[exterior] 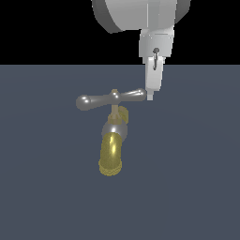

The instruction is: Turn on the faucet by rotating a designated handle.

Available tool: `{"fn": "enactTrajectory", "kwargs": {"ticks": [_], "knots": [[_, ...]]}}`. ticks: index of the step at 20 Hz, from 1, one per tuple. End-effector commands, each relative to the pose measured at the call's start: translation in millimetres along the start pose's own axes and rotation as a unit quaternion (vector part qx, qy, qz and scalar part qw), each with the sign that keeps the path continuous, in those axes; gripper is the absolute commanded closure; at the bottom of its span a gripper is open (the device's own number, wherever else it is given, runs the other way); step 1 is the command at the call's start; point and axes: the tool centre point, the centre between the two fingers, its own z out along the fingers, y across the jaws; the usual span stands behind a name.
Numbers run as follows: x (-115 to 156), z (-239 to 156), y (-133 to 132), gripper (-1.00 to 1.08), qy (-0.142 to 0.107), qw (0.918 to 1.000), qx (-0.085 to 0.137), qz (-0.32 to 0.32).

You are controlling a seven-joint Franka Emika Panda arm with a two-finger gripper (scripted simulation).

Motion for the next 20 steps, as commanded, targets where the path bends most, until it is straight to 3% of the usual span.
{"fn": "enactTrajectory", "kwargs": {"ticks": [1, 14, 15, 16, 20], "knots": [[24.3, -1.0, 8.3, 1.08, 0.002, 0.9999, -0.002, -0.016], [52.2, -2.2, 44.8, 1.08, 0.002, 0.9998, -0.004, -0.017], [52.2, -2.2, 44.8, 1.08, 0.002, 0.9998, -0.004, -0.017], [26.2, -0.3, 41.9, 1.08, -0.003, 1.0, -0.001, 0.001], [57.1, -0.9, 45.0, 1.08, -0.001, 1.0, -0.002, -0.004]]}}
